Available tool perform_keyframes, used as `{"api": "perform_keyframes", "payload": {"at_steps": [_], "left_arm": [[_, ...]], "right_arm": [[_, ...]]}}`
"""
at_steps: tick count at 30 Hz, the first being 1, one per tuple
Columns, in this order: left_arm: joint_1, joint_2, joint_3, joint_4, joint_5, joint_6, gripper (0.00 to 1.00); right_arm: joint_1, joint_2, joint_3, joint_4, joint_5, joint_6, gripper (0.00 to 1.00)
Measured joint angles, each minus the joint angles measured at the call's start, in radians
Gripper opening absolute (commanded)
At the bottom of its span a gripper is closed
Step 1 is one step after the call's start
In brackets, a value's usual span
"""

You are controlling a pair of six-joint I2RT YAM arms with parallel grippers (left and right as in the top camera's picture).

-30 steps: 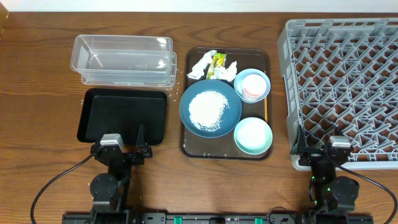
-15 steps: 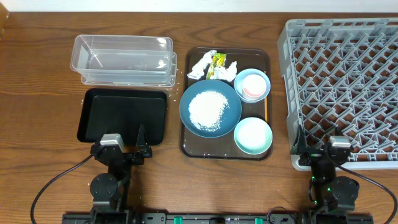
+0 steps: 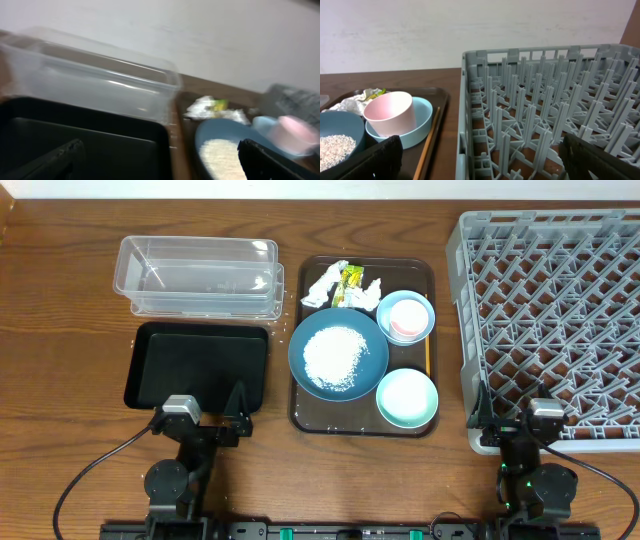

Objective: Sort waste into correct bins and load items into the dishwasher rack

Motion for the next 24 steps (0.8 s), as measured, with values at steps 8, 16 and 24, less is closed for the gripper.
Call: {"api": "perform_keyframes", "payload": {"at_steps": [8,16,24], "left_arm": [[0.000,0.000,0.002,0.076,0.122,-0.182,1.00],[0.000,0.232,0.322,-0.200,0.167,-0.137,1.00],[0.000,0.840,0.945,-0.694,0.351,0.031,1.00]], "right_arm": [[0.000,0.000,0.000,0.000,0.000,0.000,0.99],[0.000,0.000,0.000,0.000,0.000,0.000,0.99],[0.000,0.000,0.000,0.000,0.000,0.000,0.99]]}}
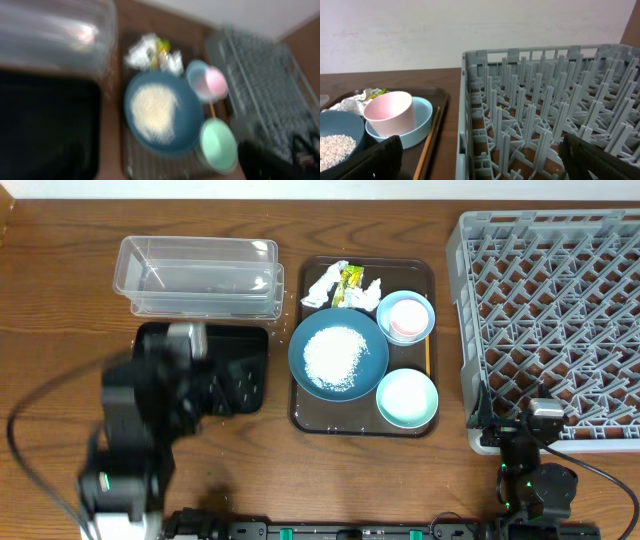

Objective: Sort waste into correct bins and load items into the dishwasher rack
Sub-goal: 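Reach the left gripper over the teal rice plate's rim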

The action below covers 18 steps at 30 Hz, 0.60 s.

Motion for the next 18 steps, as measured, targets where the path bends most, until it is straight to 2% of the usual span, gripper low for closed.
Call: {"api": "perform_keyframes", "payload": {"at_steps": [5,8,14,18], "left_arm": [[-0.008,0.240,0.170,-0.118,0.182,0.060,1.00],[-0.073,0.311,0.178,-0.153,0.203,0.090,1.00],[-0.378,0.406,0.179,-0.161,-0.048,0.025,1.00],[-0.500,0.491,0.225,-0.167,-0.150,-0.002,1.00]], "right_arm": [[0.000,0.000,0.000,0.000,0.000,0.000,0.99],[0.000,0.000,0.000,0.000,0.000,0.000,0.99],[0.000,0.000,0.000,0.000,0.000,0.000,0.99],[0.000,0.000,0.000,0.000,0.000,0.000,0.99]]}}
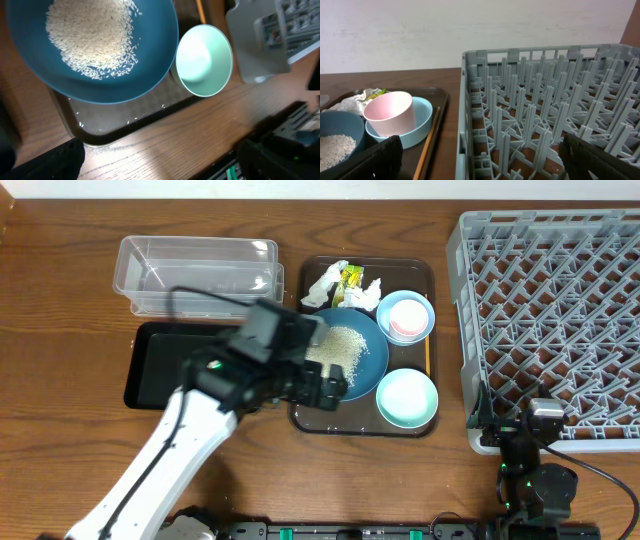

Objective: Sort waste into correct bins and load items into the dishwasher rack
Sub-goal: 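Reach the left gripper over the teal rice plate's rim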

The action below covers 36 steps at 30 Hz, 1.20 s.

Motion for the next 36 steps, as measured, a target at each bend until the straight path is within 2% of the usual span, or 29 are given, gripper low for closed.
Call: {"api": "perform_keyframes", "payload": {"at_steps": [5,10,17,24,27,36], "left_arm": [[-0.015,0.164,0.233,-0.142,-0.063,-0.012,1.00],[-0.070,0.292,0.428,-0.184,-0.132,-0.011,1.00],[-0.169,0.405,0.444,-0.127,-0.172,-0.017,1.00],[-0.187,0.478,0.444,0.057,-0.198,-0.034,0.99],[-0.192,0.528,0.444,0.061,-0.244,-0.066,0.95],[-0.216,0.659,0.444,0.082,-0.335,-0.132,0.89]], "right_arm": [[0.000,0.000,0.000,0.000,0.000,0.000,0.99],[0.000,0.000,0.000,-0.001,0.000,0.000,0.99],[0.000,0.000,0.000,0.000,0.000,0.000,0.99],[0.000,0.000,0.000,0.000,0.000,0.000,0.99],[0.000,0.000,0.000,0.000,0.000,0.000,0.99],[0.000,0.000,0.000,0.000,0.000,0.000,0.99]]}}
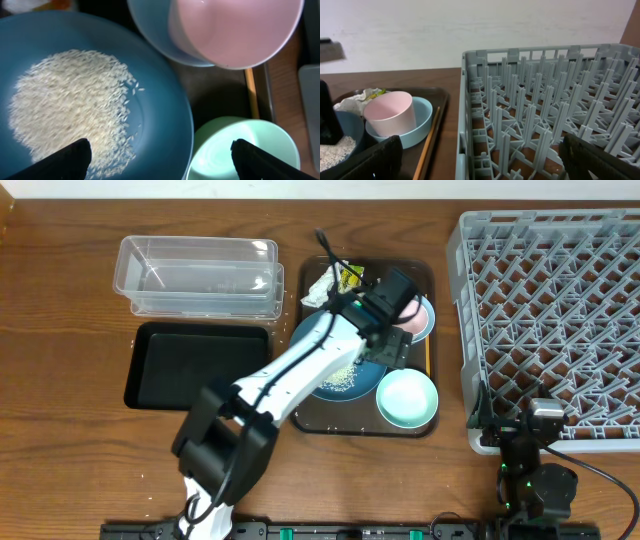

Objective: Sort waste into correct bins and load items into the dishwasher rack
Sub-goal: 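Reach the left gripper over the teal rice plate's rim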

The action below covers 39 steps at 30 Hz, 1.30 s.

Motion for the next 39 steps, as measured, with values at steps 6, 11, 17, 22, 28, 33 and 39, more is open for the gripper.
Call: {"api": "perform_keyframes", "payload": {"at_steps": [6,11,17,22,28,33,39], "left_arm": [[-0.051,0.026,0.000,0.009,-0.067,-0.039,0.80],[-0.071,0.026,0.000,0.017,-0.126,-0.069,0.76],[-0.076,0.038,0.000,0.025,-0.153,-0.116,0.72],[-0.076,0.075,0.000,0.023,-0.155,-0.140,0.70],[-0.076,0.088,0.000,0.018,-0.155,-0.168,0.65],[-0.076,0.088,-0.009,0.041,-0.159,-0.186,0.65],[-0.076,0.088,-0.047,0.061,-0.162,-0.212,0.63]], "right_arm": [[0.000,0.000,0.000,0.000,0.000,0.000,0.99],[0.000,0.000,0.000,0.000,0.000,0.000,0.99],[0.000,0.000,0.000,0.000,0.000,0.000,0.99],[0.000,0.000,0.000,0.000,0.000,0.000,0.99],[0.000,0.000,0.000,0.000,0.000,0.000,0.99],[0.000,0.000,0.000,0.000,0.000,0.000,0.99],[0.000,0.000,0.000,0.000,0.000,0.000,0.99]]}}
